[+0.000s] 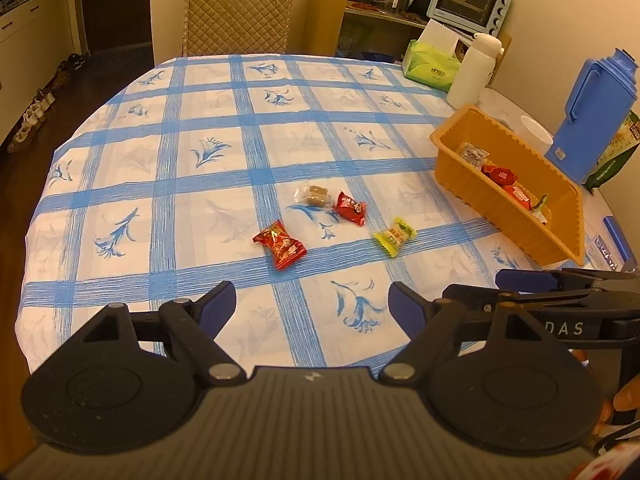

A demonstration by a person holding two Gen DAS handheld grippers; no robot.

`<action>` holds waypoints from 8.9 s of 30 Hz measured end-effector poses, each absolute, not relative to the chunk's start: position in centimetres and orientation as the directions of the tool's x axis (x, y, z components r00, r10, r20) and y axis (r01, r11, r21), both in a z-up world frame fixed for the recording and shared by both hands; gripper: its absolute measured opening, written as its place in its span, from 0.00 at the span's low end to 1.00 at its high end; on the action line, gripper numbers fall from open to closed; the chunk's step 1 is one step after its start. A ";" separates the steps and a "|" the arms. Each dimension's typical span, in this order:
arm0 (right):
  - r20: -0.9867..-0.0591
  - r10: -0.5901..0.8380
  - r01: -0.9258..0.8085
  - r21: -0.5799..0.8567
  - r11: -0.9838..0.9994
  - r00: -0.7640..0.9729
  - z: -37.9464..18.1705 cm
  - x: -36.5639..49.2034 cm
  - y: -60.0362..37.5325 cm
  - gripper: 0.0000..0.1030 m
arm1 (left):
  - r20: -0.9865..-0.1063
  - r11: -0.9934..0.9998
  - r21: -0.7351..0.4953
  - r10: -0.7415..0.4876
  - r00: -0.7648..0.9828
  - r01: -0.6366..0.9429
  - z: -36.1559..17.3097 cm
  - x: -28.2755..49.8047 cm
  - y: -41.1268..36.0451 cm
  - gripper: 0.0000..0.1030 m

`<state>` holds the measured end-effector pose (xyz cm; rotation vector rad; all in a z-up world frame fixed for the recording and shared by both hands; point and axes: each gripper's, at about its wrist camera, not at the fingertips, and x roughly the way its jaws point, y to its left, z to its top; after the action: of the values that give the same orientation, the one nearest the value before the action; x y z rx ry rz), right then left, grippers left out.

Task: Organize snacks
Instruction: 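Move both open grippers back toward the remaining candies on the tablecloth, then grasp the yellow-green sweet with the right gripper while the left gripper approaches the red candy, then close the left gripper on the red candy while the right gripper holds the yellow-green sweet, then carry the red candy and yellow-green sweet with both grippers over the orange tray, then open both grippers to drop the red candy and yellow-green sweet into the tray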

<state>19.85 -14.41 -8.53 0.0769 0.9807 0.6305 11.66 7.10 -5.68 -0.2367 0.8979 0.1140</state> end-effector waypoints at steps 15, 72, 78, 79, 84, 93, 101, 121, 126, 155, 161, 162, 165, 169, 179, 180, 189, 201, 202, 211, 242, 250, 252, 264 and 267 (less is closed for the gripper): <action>-0.769 0.520 -0.467 0.329 0.821 0.372 -10.1 22.5 -12.0 0.80 | -0.811 0.966 -0.147 0.006 0.585 -0.214 -7.5 13.8 9.2 0.73; -0.802 0.428 -0.617 0.096 0.781 0.416 -14.4 27.4 -5.7 0.36 | -0.840 0.962 -0.162 -0.017 0.543 -0.220 -11.1 19.0 10.8 0.63; -0.797 0.420 -0.640 0.055 0.766 0.434 -14.7 27.4 -6.0 0.21 | -0.841 0.964 -0.155 -0.014 0.540 -0.217 -11.4 19.8 10.5 0.63; -0.797 0.425 -0.641 0.062 0.765 0.430 -14.7 27.4 -6.1 0.21 | -0.841 0.964 -0.153 -0.012 0.542 -0.217 -11.4 20.0 10.4 0.63; -0.799 0.429 -0.638 0.076 0.767 0.421 -14.6 27.5 -6.5 0.21 | -0.839 0.967 -0.143 -0.006 0.545 -0.210 -11.6 20.7 10.1 0.63; -0.801 0.440 -0.616 0.116 0.779 0.405 -14.4 27.5 -7.7 0.21 | -0.837 0.968 -0.137 0.000 0.547 -0.211 -12.1 21.5 9.8 0.57; -0.804 0.444 -0.596 0.142 0.790 0.396 -14.3 27.2 -9.0 0.21 | -0.847 0.966 -0.137 0.000 0.532 -0.218 -12.9 21.6 9.6 0.35; -0.798 0.451 -0.569 0.171 0.805 0.399 -13.3 25.5 -11.6 0.20 | -0.843 0.978 -0.115 -0.002 0.538 -0.177 -12.6 19.3 8.0 0.19; -0.795 0.455 -0.556 0.183 0.811 0.401 -12.9 24.8 -12.3 0.21 | -0.839 0.979 -0.116 -0.005 0.544 -0.170 -11.9 18.2 7.4 0.19; -0.727 0.466 -0.414 0.271 0.869 0.504 -6.7 20.5 -21.4 0.21 | -0.738 0.978 -0.186 -0.201 0.644 0.092 -4.7 17.5 -1.5 0.19; -0.712 0.447 -0.371 0.275 0.887 0.541 -5.7 20.6 -23.4 0.21 | -0.723 0.971 -0.183 -0.237 0.649 0.151 -3.9 18.8 -3.3 0.19; -0.710 0.444 -0.364 0.275 0.890 0.546 -5.6 20.7 -23.7 0.21 | -0.720 0.970 -0.183 -0.242 0.650 0.158 -3.7 19.1 -3.6 0.19; -0.705 0.433 -0.344 0.277 0.897 0.562 -5.2 20.9 -24.6 0.21 | -0.713 0.966 -0.178 -0.258 0.652 0.187 -3.4 19.9 -4.6 0.19; -0.698 0.419 -0.317 0.280 0.906 0.581 -4.8 21.3 -25.8 0.21 | -0.707 0.958 -0.174 -0.283 0.648 0.228 -3.2 21.1 -6.0 0.19; -0.693 0.363 -0.238 0.274 0.932 0.623 -4.2 23.9 -28.8 0.21 | -0.702 0.945 -0.155 -0.311 0.640 0.289 -3.4 25.9 -8.9 0.19; -0.692 0.358 -0.231 0.273 0.934 0.627 -4.2 24.2 -29.1 0.21 | -0.701 0.945 -0.152 -0.310 0.642 0.291 -3.4 26.4 -9.0 0.19; -0.693 0.303 -0.168 0.257 0.952 0.654 -4.5 28.0 -31.0 0.21 | -0.710 0.948 -0.109 -0.284 0.644 0.299 -3.9 31.6 -10.0 0.19; -0.713 0.247 -0.107 0.236 0.966 0.656 -5.5 31.6 -32.7 0.21 | -0.761 0.957 -0.066 -0.232 0.606 0.283 -6.9 36.7 -10.1 0.19; -0.716 0.244 -0.105 0.234 0.967 0.654 -5.7 31.8 -32.7 0.21 | -0.764 0.957 -0.065 -0.229 0.603 0.282 -7.1 37.0 -10.1 0.19; -0.730 0.234 -0.091 0.231 0.969 0.642 -6.5 33.0 -32.9 0.21 | -0.794 0.958 -0.050 -0.210 0.571 0.283 -8.8 38.6 -10.3 0.19; -0.722 0.232 -0.089 0.230 0.969 0.652 -7.5 37.0 -32.6 0.21 | -0.784 0.959 -0.060 -0.218 0.582 0.278 -8.0 40.1 -10.0 0.30; -0.730 0.219 -0.084 0.217 0.973 0.647 -8.0 38.1 -32.5 0.21 | -0.782 0.958 -0.066 -0.224 0.582 0.279 -7.9 40.2 -10.1 0.32; -0.733 0.218 -0.084 0.215 0.973 0.645 -8.2 38.3 -32.4 0.21 | -0.782 0.958 -0.067 -0.224 0.581 0.279 -7.9 40.2 -10.1 0.32; -0.722 0.234 -0.059 0.259 0.964 0.651 -8.3 38.7 -32.8 0.22 | -0.780 0.958 -0.077 -0.231 0.582 0.278 -7.8 39.7 -9.8 0.39; -0.726 0.243 -0.057 0.270 0.961 0.643 -8.3 38.4 -32.9 0.27 | -0.779 0.958 -0.077 -0.232 0.583 0.278 -7.7 39.5 -9.9 0.41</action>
<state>38.44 -32.94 -8.33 0.2313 0.8572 0.1727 39.55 -9.89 -7.65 0.0551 0.9011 -0.2974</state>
